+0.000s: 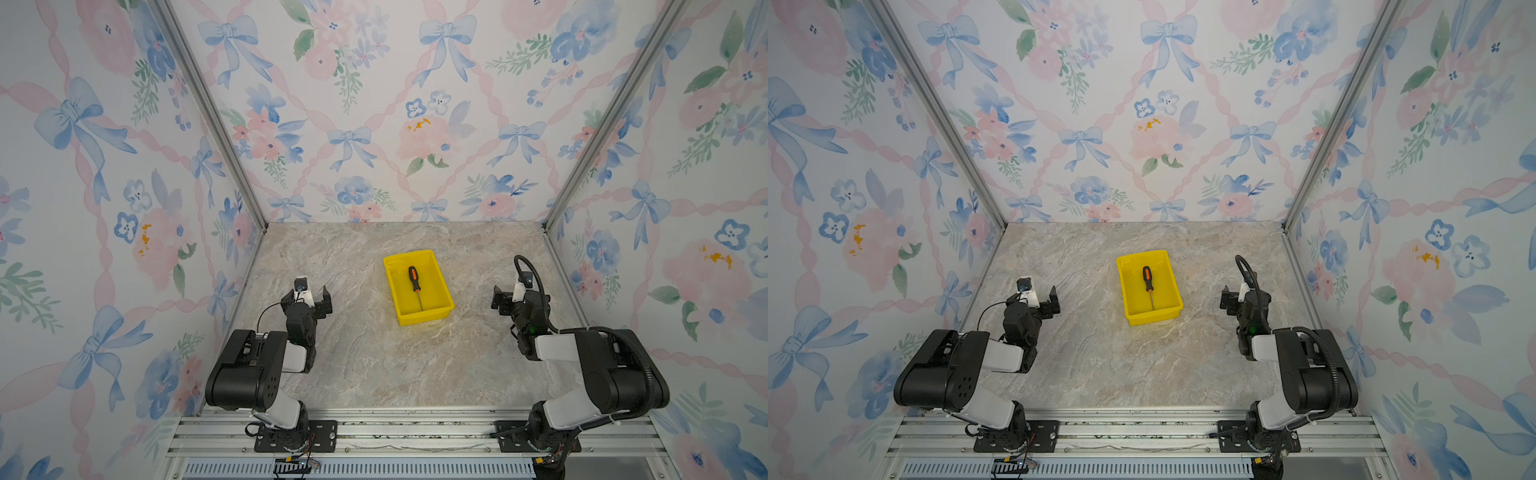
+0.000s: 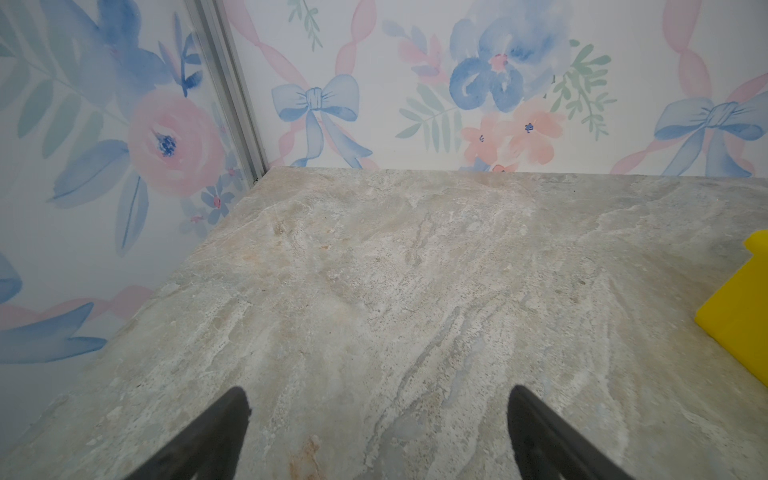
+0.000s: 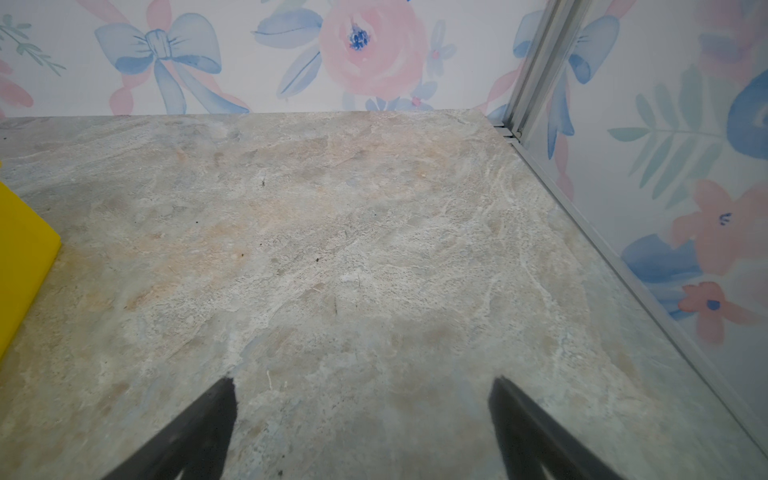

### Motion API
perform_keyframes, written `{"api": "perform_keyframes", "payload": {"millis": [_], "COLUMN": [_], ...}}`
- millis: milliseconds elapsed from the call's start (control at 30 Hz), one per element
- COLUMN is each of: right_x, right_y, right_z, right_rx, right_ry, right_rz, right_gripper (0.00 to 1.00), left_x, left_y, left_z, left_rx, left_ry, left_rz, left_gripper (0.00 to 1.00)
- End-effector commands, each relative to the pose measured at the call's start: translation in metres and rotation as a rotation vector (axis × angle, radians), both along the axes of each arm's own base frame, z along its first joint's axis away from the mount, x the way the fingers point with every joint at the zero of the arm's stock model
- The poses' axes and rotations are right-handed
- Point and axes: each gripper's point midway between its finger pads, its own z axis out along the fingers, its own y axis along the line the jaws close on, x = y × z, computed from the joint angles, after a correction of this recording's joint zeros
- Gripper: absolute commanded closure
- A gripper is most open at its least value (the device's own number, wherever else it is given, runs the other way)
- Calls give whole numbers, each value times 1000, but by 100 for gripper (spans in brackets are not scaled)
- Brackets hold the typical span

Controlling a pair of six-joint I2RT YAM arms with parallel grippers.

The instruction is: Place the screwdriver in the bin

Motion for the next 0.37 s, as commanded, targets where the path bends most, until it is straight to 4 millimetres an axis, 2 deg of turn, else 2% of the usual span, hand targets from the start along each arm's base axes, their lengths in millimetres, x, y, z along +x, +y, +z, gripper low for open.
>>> {"api": "perform_keyframes", "payload": {"millis": [0, 333], "right_x": [5, 5], "right_y": [1, 1], "right_z": [5, 5], "right_rx": [-12, -14], "right_ry": [-14, -14], "right_rz": [-2, -3], "right_gripper": [3, 3], "left_x": [-1, -1], "left_y": [-4, -3], "left_z": [-1, -2], "left_rx": [21, 18], "left_ry": [-1, 0], "left_rz": [-25, -27], "left_gripper": [2, 2]}}
